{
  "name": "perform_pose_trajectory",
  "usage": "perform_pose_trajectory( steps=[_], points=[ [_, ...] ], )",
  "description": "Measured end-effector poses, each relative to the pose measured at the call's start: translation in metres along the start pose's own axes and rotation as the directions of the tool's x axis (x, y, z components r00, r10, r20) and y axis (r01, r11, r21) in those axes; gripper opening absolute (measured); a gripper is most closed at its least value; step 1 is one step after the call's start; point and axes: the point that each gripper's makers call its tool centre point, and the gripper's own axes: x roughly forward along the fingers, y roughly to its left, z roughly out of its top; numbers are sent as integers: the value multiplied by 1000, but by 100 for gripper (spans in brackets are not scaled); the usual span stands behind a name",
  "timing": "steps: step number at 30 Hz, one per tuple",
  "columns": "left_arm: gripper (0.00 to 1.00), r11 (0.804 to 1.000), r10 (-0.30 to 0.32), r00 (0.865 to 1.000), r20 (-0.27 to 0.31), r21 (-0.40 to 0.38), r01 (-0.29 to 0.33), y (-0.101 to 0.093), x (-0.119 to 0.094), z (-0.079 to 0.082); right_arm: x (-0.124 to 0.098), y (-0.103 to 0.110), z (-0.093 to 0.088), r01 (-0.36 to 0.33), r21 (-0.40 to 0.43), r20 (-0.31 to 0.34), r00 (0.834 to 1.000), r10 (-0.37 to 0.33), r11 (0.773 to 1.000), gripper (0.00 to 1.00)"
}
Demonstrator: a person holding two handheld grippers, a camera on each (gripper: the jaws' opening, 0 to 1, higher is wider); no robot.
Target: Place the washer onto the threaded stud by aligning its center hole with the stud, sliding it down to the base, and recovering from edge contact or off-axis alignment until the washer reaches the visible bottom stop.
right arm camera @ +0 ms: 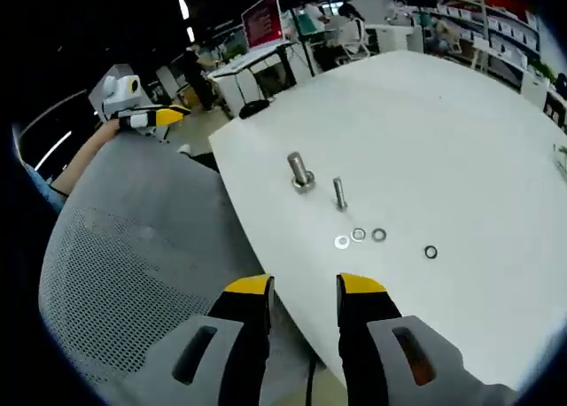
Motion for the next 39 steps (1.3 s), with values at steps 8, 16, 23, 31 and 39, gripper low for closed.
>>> perform_pose_trajectory(
  steps=[8, 16, 23, 31, 39],
  points=[
    [21, 1000, 2, 999, -35, 6, -2, 5, 2, -6, 38, -18, -11, 11, -116, -129, 991, -26, 993, 29],
    [18, 1000, 11, 999, -36, -7, -11, 10, 2, -7, 73, -29, -17, -2, -199, -222, 974, -44, 980, 25],
    [18, 1000, 12, 1000, -28, -8, -13, 10, 1, -6, 89, -35, -14, -5, -277, -278, 958, -75, 961, 23],
    [18, 1000, 16, 999, -33, -7, -16, 10, 2, -7, 98, -39, -10, -41, -428, -367, 921, -132, 903, 20],
    [17, 1000, 24, 999, -36, -8, -24, 12, 2, -7, 102, -41, -9, -83, -511, -478, 855, -202, 856, 17]
  ],
)
